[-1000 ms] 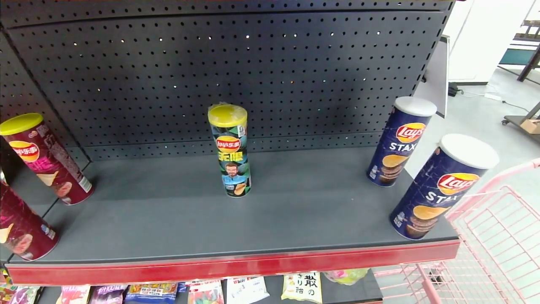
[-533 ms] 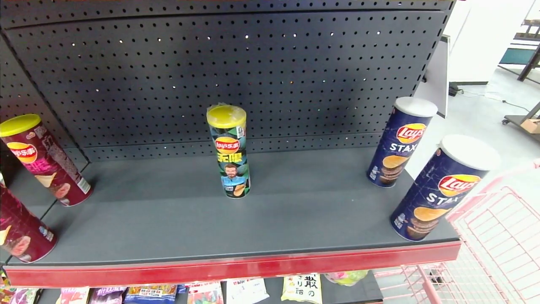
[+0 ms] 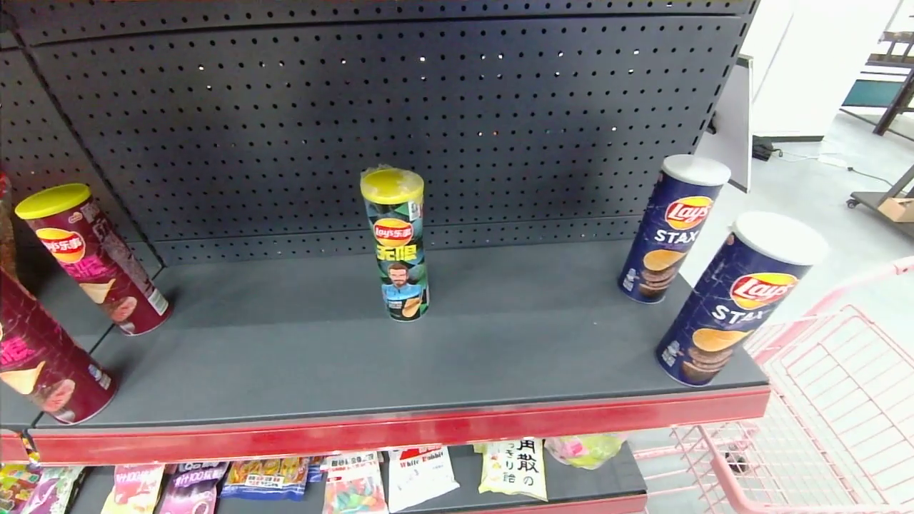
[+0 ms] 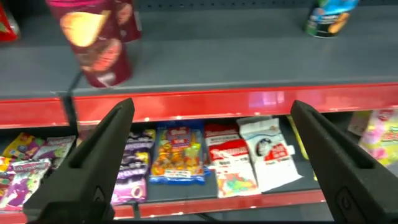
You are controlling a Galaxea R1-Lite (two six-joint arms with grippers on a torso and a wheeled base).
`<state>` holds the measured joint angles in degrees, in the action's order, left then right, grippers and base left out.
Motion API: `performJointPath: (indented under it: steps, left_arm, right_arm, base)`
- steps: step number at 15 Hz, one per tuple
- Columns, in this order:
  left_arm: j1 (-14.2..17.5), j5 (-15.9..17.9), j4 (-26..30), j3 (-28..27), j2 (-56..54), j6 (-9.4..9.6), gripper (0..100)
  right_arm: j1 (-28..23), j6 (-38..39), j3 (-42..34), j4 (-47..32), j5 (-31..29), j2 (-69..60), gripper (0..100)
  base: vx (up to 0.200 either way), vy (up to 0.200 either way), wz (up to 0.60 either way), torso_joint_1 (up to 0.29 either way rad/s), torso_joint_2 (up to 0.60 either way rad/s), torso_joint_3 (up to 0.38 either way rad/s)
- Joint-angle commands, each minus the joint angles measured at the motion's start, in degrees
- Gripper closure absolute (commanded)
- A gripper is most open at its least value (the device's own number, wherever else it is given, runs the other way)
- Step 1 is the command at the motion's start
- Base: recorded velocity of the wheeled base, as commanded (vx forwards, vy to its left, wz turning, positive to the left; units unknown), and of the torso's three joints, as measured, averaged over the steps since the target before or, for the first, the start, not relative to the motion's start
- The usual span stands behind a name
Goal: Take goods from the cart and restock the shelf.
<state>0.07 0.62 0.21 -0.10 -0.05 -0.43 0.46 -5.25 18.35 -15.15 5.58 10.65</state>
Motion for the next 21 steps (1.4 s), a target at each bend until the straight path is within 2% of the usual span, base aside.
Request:
performJointPath:
  steps: [1, 5, 8, 10, 21]
  left_arm:
    - [0.0, 0.0, 0.0, 0.0, 0.0, -0.01, 0]
    - [0.0, 0.0, 0.0, 0.0, 0.0, -0.01, 0]
    - [0.0, 0.0, 0.0, 0.0, 0.0, -0.01, 0]
    - [0.0, 0.0, 0.0, 0.0, 0.0, -0.01, 0]
    - [0.0, 0.1, 0.0, 0.0, 0.0, 0.16, 0]
  right_arm:
    - [0.0, 0.0, 0.0, 0.0, 0.0, 0.1, 100]
    - [0.0, 0.0, 0.1, 0.1, 0.0, 0.1, 100]
    - [0.1, 0.0, 0.2, -0.1, 0.2, 0.1, 100]
    - [0.1, 0.0, 0.2, 0.0, 0.4, 0.3, 100]
    - [0.2, -2.8, 0.1, 0.1, 0.6, 0.7, 100]
  base:
    - [0.000, 0.200, 0.00, 0.022, 0.01, -0.002]
    - [0.000, 0.200, 0.00, 0.006, 0.00, 0.002]
    - [0.000, 0.000, 0.00, 0.000, 0.00, 0.000]
    - [0.200, 0.000, 0.00, 0.007, 0.00, 0.000]
    - [0.000, 0.000, 0.00, 0.000, 0.00, 0.000]
